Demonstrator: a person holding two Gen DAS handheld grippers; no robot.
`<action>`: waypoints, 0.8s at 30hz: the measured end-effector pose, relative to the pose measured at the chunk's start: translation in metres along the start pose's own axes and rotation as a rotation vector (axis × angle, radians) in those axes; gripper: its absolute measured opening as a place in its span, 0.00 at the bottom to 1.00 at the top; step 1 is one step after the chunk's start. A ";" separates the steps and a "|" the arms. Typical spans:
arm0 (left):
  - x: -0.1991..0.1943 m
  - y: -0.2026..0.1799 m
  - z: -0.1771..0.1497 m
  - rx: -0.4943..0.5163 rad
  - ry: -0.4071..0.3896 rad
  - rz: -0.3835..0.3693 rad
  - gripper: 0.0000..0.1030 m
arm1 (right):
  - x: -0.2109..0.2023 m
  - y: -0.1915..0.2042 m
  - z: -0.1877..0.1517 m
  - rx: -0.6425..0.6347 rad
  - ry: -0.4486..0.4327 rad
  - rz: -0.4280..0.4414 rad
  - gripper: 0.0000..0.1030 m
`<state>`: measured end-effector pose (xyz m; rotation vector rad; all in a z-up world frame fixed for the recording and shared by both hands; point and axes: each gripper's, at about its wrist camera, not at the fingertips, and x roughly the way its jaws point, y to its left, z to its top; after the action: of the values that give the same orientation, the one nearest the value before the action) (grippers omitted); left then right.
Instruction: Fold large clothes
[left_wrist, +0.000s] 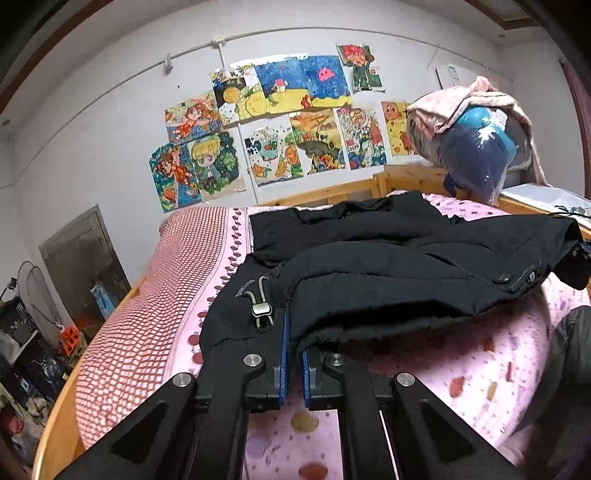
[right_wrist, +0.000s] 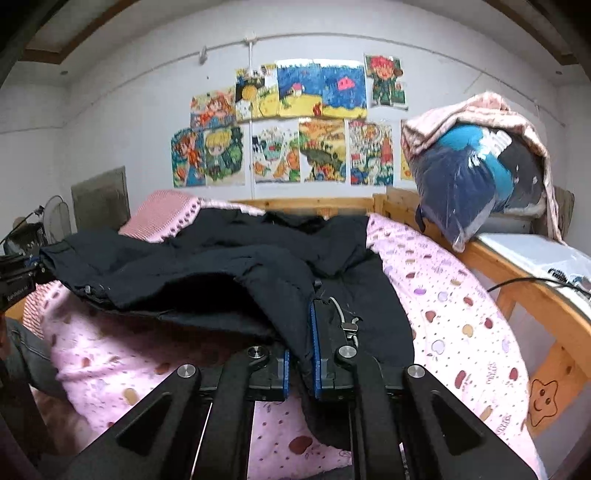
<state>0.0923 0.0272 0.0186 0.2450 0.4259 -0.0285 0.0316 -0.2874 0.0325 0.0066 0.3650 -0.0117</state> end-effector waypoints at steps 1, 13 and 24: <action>-0.007 0.001 0.000 -0.001 -0.003 -0.004 0.05 | -0.007 0.000 0.001 0.000 -0.009 0.003 0.08; -0.053 0.012 0.018 -0.053 -0.009 -0.077 0.05 | -0.052 -0.005 0.024 0.015 -0.069 0.029 0.08; -0.018 0.034 0.083 -0.149 -0.016 -0.134 0.05 | -0.005 -0.016 0.095 0.031 -0.118 0.076 0.08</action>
<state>0.1120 0.0396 0.1067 0.0694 0.4256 -0.1294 0.0610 -0.3039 0.1225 0.0499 0.2466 0.0575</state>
